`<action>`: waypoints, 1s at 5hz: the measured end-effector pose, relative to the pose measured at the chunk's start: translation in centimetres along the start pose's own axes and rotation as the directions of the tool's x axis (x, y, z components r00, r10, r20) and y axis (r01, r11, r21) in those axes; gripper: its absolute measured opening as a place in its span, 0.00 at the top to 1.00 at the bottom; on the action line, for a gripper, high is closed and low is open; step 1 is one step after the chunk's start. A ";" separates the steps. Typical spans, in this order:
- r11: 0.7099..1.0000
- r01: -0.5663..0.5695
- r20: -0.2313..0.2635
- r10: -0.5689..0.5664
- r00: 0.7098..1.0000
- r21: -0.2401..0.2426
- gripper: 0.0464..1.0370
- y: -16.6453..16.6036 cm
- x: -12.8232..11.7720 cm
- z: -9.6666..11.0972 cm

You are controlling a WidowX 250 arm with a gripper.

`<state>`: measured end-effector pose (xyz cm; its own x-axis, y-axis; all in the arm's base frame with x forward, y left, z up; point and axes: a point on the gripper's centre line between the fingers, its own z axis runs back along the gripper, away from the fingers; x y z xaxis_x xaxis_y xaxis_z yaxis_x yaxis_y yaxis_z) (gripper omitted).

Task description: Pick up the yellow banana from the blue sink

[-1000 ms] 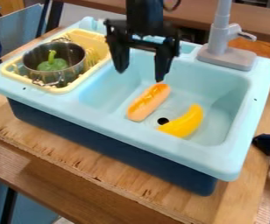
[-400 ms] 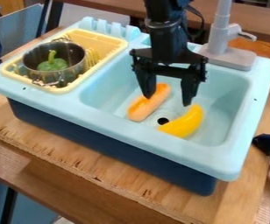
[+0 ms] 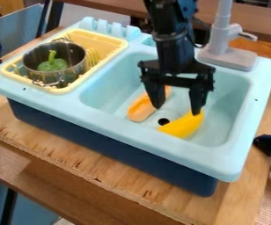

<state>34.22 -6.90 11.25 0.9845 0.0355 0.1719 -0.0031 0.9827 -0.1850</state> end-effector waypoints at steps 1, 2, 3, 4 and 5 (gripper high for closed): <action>1.000 -0.002 -0.013 0.002 1.000 -0.010 0.04 -0.4 0.0 -0.5; 1.000 -0.012 -0.017 0.012 1.000 -0.018 0.04 -0.6 0.4 -0.8; 1.000 -0.014 -0.032 0.013 0.999 -0.021 0.04 -0.8 0.8 -1.2; 1.000 -0.025 -0.054 0.024 0.998 -0.017 0.09 -0.7 0.6 -1.9; 0.999 -0.031 -0.087 0.030 0.996 -0.016 0.38 -0.6 0.4 -3.0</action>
<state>35.09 -7.99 8.51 0.9955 0.0485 0.0812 -0.0309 0.9782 -0.2054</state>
